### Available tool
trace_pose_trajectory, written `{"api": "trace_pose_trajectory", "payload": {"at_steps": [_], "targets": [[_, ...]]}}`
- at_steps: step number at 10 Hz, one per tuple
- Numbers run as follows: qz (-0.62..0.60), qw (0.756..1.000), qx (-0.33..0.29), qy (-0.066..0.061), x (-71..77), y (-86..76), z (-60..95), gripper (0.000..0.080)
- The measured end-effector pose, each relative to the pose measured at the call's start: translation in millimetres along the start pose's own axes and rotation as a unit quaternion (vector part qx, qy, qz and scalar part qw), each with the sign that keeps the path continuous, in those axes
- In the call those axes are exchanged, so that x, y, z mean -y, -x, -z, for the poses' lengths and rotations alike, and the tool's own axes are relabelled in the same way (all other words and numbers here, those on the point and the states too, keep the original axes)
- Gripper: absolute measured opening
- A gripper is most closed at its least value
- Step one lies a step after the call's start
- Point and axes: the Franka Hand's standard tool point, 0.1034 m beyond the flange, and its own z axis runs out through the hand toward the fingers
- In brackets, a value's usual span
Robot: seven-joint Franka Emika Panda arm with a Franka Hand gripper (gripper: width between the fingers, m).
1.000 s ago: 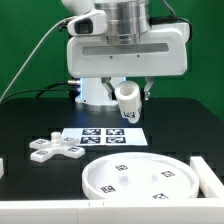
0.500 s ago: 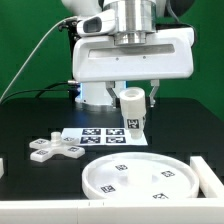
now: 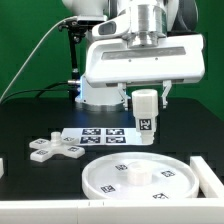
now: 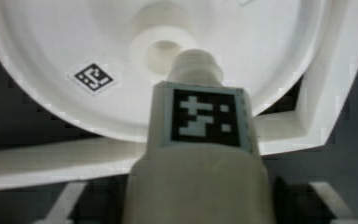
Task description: Assemble round table
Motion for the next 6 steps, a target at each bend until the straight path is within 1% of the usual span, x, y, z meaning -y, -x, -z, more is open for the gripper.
{"api": "trace_pose_trajectory", "payload": {"at_steps": [1, 2, 6], "targets": [[0.019, 1.000, -0.005, 0.004, -4.4, -6.3, -5.3, 0.0407], [0.024, 1.000, -0.007, 0.005, -5.0, -10.2, -6.8, 0.0407], [0.027, 1.000, -0.006, 0.005, -3.6, -7.8, -9.4, 0.0407]]}}
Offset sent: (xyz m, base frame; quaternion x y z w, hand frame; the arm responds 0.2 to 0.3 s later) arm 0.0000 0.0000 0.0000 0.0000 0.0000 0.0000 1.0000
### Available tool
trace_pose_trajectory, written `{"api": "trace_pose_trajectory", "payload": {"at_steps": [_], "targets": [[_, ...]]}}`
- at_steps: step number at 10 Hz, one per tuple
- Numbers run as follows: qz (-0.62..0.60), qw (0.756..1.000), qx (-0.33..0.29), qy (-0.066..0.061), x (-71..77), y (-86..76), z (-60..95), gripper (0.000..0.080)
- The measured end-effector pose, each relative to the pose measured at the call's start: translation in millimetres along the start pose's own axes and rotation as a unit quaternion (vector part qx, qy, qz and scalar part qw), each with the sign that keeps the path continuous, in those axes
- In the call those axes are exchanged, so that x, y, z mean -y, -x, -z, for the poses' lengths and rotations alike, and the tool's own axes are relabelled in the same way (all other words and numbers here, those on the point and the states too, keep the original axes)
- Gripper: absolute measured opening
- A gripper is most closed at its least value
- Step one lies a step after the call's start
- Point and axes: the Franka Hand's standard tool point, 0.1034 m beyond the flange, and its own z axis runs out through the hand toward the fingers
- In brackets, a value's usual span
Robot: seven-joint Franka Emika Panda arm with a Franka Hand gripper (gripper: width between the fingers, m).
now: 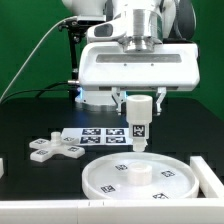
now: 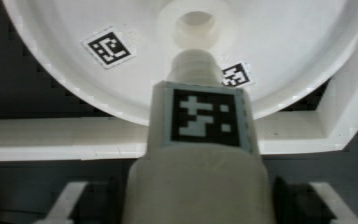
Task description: Assemble round table
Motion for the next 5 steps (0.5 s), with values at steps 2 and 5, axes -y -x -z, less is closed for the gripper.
{"api": "trace_pose_trajectory", "payload": {"at_steps": [2, 5], "targets": [[0.005, 1.000, -0.001, 0.004, 1.6, 3.9, -12.3, 0.0407], [0.006, 1.000, 0.003, 0.007, 1.8, 7.4, -24.1, 0.0407]]}}
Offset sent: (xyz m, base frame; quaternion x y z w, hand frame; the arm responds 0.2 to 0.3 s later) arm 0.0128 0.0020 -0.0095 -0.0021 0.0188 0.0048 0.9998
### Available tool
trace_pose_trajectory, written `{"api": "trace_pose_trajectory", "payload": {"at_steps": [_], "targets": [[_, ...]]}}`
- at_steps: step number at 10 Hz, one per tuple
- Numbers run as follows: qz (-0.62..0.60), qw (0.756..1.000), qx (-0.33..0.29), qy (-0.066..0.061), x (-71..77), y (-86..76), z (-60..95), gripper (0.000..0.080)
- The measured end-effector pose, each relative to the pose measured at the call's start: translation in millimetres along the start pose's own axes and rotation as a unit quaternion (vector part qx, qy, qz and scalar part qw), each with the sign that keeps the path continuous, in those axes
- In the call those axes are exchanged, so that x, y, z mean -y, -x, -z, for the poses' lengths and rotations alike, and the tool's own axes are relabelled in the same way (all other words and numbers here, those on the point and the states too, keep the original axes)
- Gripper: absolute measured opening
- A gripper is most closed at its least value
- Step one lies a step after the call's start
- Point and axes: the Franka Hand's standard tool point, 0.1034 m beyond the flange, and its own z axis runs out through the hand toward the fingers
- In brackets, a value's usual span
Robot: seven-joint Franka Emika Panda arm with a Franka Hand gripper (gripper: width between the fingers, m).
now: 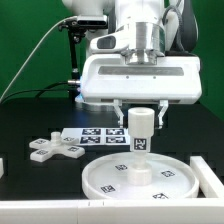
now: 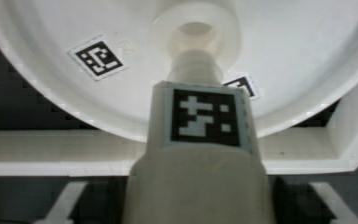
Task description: Assemble round table
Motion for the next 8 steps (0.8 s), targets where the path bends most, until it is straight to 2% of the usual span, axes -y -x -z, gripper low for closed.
{"api": "trace_pose_trajectory", "payload": {"at_steps": [4, 8], "targets": [[-0.001, 1.000, 0.013, 0.002, 3.5, 14.9, -8.2, 0.0407], [0.003, 1.000, 0.009, 0.005, 2.4, 18.9, -13.5, 0.0407]]}}
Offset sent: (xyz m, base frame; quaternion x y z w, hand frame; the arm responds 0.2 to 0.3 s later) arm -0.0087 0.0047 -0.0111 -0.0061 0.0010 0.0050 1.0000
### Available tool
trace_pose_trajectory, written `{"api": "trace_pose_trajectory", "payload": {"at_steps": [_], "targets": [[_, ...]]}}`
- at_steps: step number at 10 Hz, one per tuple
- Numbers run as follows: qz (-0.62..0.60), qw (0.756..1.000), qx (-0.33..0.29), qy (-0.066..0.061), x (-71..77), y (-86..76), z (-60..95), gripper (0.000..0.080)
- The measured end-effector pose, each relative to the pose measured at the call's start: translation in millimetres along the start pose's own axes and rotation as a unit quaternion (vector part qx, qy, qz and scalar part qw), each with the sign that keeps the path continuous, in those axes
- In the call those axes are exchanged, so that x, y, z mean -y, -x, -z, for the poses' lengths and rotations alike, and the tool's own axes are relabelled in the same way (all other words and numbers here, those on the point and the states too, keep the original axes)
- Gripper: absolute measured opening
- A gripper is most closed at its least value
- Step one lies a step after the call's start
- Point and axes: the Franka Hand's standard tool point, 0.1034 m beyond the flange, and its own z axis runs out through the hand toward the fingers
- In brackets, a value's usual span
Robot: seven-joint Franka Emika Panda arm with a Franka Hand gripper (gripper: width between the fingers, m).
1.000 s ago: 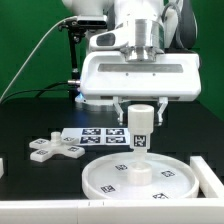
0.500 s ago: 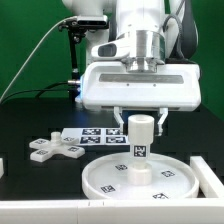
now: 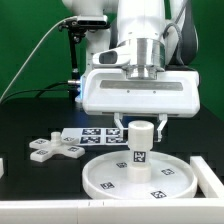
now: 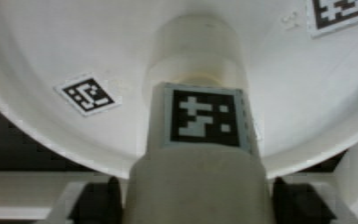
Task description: Assemble round table
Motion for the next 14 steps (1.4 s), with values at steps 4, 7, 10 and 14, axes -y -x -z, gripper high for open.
{"api": "trace_pose_trajectory", "payload": {"at_steps": [4, 7, 10, 14], "targets": [[0.003, 1.000, 0.002, 0.000, 0.6, -1.3, -2.2, 0.0407], [0.003, 0.999, 0.037, -0.006, 0.5, -5.6, 5.1, 0.0627], [-0.007, 0.992, 0.127, -0.018, 4.2, -17.9, 8.5, 0.0649], [-0.012, 0.967, 0.253, -0.024, 4.5, -11.7, 4.8, 0.0649]]}}
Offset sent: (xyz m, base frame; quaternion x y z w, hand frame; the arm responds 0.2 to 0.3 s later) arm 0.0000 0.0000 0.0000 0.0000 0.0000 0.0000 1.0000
